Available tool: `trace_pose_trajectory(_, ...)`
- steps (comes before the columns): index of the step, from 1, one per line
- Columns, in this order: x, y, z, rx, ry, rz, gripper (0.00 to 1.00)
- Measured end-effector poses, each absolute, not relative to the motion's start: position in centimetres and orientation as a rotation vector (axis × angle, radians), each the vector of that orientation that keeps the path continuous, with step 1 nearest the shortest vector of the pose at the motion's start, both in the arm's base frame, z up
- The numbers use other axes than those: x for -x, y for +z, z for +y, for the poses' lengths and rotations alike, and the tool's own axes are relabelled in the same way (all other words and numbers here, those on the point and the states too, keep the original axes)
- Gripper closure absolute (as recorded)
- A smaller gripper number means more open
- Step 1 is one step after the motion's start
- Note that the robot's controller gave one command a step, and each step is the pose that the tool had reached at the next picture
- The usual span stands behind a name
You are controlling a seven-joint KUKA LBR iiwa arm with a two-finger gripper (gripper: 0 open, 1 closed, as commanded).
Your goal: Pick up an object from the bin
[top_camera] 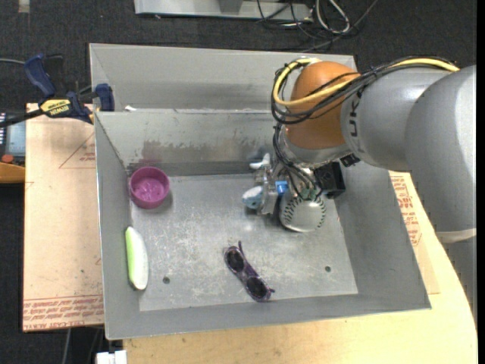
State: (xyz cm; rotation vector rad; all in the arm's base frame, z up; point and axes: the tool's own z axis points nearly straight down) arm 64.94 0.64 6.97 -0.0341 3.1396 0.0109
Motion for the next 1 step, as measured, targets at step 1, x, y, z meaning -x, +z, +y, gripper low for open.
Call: trace_pose_trajectory(1,-64.7,7.63,0.65,0.034,0.011,3.148,1.0)
